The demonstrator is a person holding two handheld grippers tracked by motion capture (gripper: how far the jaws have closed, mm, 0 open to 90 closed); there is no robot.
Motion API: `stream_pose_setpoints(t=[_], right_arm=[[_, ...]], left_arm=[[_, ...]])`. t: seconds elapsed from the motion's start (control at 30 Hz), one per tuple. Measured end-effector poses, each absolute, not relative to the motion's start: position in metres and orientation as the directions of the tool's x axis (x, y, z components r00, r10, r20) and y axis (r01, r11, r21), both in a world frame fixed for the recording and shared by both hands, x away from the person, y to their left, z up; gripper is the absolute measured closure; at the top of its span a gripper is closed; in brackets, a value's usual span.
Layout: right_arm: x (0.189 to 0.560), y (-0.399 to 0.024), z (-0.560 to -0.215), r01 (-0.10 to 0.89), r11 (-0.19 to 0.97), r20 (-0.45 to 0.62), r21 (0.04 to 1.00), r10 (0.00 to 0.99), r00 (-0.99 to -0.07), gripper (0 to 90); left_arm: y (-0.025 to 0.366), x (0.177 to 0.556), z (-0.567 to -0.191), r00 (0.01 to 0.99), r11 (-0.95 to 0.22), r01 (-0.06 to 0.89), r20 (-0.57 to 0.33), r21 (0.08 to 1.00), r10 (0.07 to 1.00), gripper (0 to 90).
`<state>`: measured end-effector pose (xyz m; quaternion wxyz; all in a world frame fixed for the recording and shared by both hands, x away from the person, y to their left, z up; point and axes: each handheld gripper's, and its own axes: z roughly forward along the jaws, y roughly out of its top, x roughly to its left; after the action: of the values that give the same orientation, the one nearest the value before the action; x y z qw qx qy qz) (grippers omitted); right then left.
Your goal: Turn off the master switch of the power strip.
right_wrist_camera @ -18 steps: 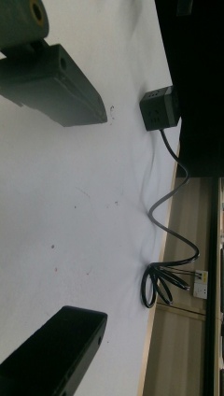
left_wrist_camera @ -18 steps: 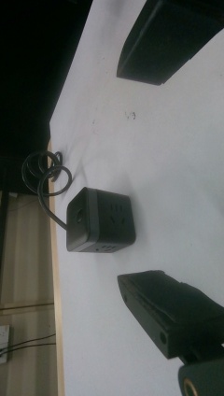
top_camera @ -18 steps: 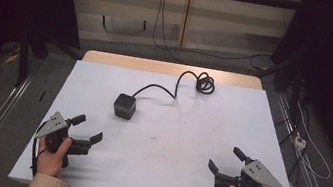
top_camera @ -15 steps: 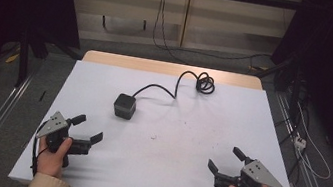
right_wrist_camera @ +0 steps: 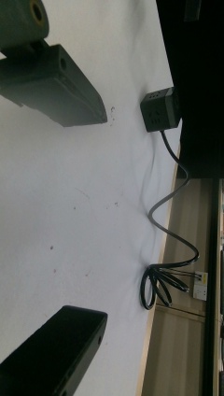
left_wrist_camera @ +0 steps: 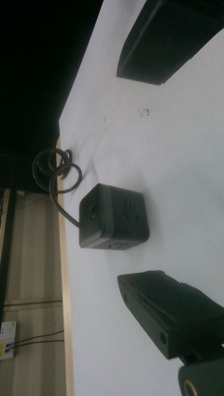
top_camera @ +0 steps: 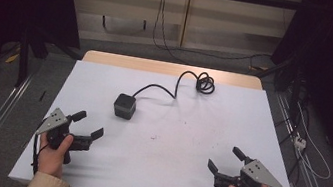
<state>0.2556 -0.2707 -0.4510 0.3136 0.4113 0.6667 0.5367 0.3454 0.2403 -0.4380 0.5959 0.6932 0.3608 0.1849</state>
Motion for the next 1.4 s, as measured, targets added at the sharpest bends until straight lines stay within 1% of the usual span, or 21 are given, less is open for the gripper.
stream_pose_setpoints(t=[0.27,0.47,0.63,0.83,1.0,1.4], right_arm=[[0.257,-0.271,-0.451,0.208,0.089,0.019,0.974,0.884,-0.467,5.1],[0.259,-0.268,-0.450,0.207,0.091,0.019,0.974,0.880,-0.474,5.3],[0.260,-0.267,-0.450,0.207,0.094,0.017,0.974,0.879,-0.476,5.3],[0.259,-0.266,-0.450,0.206,0.094,0.017,0.974,0.877,-0.480,5.3],[0.259,-0.266,-0.450,0.207,0.094,0.018,0.974,0.876,-0.482,5.3],[0.259,-0.267,-0.450,0.208,0.093,0.020,0.974,0.875,-0.484,5.4]], left_arm=[[0.237,0.352,-0.435,0.655,-0.018,0.283,-0.180,0.959,0.734,2.7],[0.227,0.359,-0.431,0.666,-0.017,0.279,-0.181,0.960,0.724,2.7],[0.224,0.362,-0.431,0.672,-0.002,0.285,-0.198,0.958,0.714,2.7],[0.221,0.367,-0.431,0.671,-0.022,0.284,-0.183,0.959,0.719,2.7],[0.219,0.373,-0.430,0.670,-0.008,0.276,-0.186,0.961,0.719,2.8],[0.211,0.382,-0.428,0.675,-0.016,0.276,-0.182,0.961,0.715,3.1]])
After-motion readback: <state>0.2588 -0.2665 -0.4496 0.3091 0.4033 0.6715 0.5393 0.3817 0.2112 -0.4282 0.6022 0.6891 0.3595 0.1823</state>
